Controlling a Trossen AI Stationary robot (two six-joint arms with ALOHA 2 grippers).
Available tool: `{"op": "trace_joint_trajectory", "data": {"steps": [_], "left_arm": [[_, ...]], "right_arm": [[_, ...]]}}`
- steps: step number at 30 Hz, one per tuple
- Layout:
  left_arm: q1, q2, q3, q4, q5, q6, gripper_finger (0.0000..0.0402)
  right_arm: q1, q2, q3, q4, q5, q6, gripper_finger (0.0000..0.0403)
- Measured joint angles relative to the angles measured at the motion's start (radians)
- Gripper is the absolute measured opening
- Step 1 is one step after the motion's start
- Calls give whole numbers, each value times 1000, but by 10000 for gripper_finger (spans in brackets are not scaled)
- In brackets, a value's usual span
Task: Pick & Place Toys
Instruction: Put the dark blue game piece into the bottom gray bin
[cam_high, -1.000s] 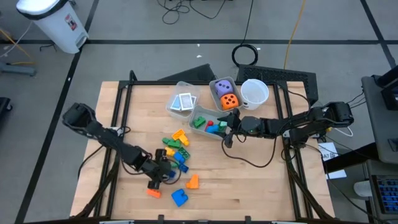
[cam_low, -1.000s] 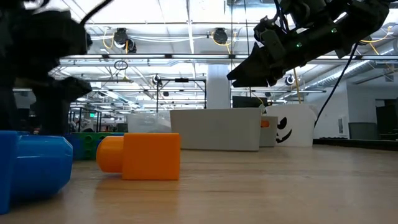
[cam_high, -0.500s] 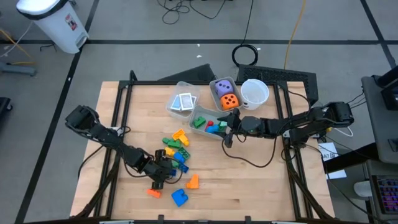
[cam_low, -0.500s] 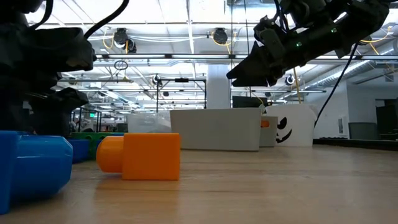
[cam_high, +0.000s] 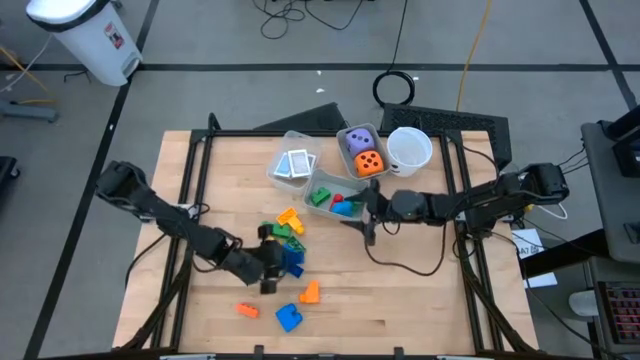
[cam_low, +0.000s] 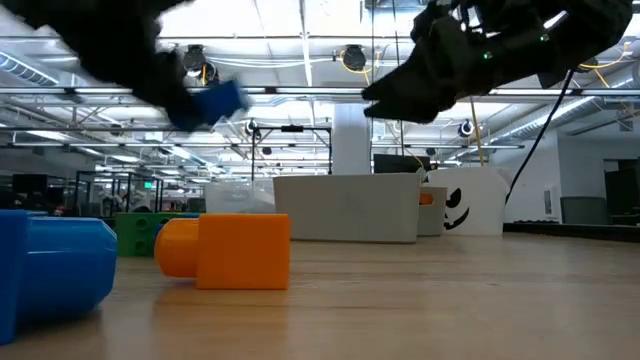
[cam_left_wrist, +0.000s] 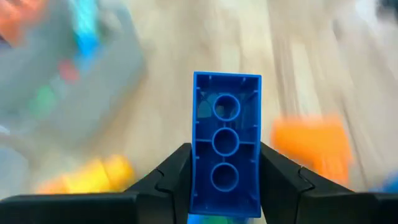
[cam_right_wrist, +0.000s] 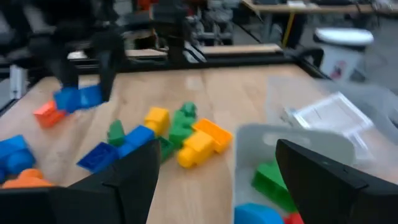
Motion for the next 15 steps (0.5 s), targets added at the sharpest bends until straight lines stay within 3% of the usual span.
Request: {"op": "trace_joint_trajectory", "data": {"steps": [3,6,15], "left_arm": [[53,-1,1,118,-46,65,141],[119,-1,1,216,-27,166,141],[279,-1,1,334,135,268,141]], "right_arm": [[33,0,0,30,-18,-75,293],[62,4,0,73,-27,-151,293],[86,132,1,306,-63,-208,293]]}}
